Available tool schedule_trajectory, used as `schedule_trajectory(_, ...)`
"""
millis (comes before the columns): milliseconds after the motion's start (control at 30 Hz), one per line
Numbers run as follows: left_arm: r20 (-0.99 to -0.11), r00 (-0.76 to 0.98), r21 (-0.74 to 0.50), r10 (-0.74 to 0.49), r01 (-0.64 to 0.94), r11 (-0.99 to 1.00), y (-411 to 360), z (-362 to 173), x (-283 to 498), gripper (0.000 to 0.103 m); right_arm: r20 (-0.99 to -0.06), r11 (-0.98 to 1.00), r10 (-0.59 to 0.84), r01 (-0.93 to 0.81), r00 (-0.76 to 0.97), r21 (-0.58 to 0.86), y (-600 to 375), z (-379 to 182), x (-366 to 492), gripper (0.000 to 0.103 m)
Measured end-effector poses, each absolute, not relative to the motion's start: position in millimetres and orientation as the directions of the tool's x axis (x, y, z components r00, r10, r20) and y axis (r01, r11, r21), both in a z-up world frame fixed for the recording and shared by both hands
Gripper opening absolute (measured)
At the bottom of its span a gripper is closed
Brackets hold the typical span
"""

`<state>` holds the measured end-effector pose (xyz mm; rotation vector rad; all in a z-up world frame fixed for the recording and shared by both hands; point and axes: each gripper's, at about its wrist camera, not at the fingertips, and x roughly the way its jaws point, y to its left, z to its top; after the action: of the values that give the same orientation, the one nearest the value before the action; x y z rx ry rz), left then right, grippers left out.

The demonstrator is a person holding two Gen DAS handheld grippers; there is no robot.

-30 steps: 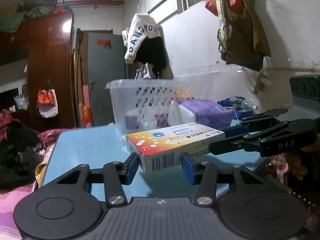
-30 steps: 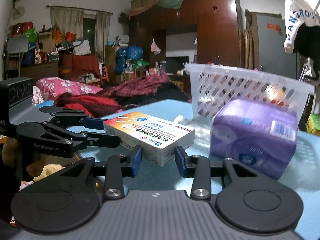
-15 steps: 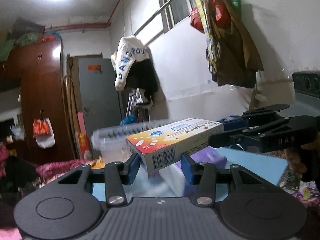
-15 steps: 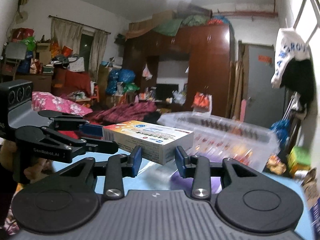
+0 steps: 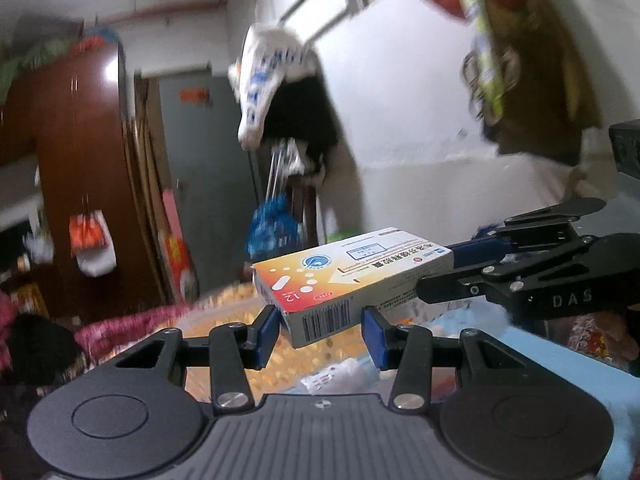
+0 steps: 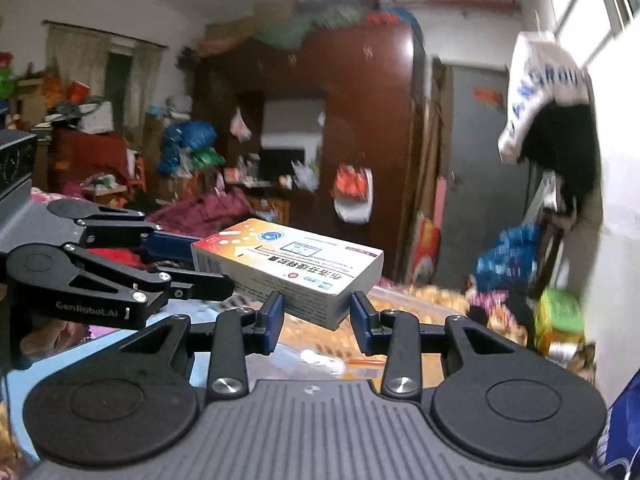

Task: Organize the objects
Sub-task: 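Lift the medicine box with the left gripper and drop it into the basket, then close both grippers on the large purple tissue pack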

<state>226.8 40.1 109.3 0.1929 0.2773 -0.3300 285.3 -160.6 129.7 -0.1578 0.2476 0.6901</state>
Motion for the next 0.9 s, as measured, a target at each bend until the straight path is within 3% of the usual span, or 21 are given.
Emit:
schedule_trajectory(200, -0.429, 0.871, 0.109, -0.24, 0.314, 0.943, 39, 99, 269, 0.05, -0.419, 0.777, 0.557, -0.628, 0.717, -0.043, -146, 115, 318, 0.04)
schedule_trajectory(467, -0.485, 0.854, 0.12, -0.19, 0.28, 0.952, 37, 88, 288, 0.05, -0.509, 0.785, 0.494, -0.613, 0.705, -0.088, -139, 109, 327, 0.041)
schedule_trajectory(567, -0.512, 0.838, 0.101, -0.189, 0.276, 0.956, 39, 84, 293, 0.055, -0.55, 0.777, 0.48, -0.622, 0.684, -0.096, -135, 105, 332, 0.049)
schedule_trajectory(633, -0.507, 0.847, 0.119, -0.161, 0.253, 0.96, 38, 84, 292, 0.059, -0.549, 0.782, 0.47, -0.615, 0.691, -0.103, -134, 108, 337, 0.048)
schedule_trajectory(667, -0.496, 0.856, 0.127, -0.145, 0.237, 0.963, 40, 84, 290, 0.063, -0.547, 0.785, 0.47, -0.612, 0.693, -0.101, -134, 108, 334, 0.05)
schedule_trajectory(733, -0.46, 0.877, 0.13, -0.141, 0.223, 0.966, 42, 89, 280, 0.067, -0.526, 0.794, 0.468, -0.599, 0.71, -0.103, -140, 111, 331, 0.063)
schedule_trajectory(800, -0.406, 0.901, 0.119, -0.15, 0.214, 0.97, 47, 95, 262, 0.075, -0.469, 0.805, 0.478, -0.584, 0.743, -0.104, -151, 119, 319, 0.085)
schedule_trajectory(900, -0.328, 0.931, 0.104, -0.162, 0.206, 0.973, 49, 99, 221, 0.082, -0.373, 0.819, 0.522, -0.573, 0.767, -0.035, -178, 130, 290, 0.097)
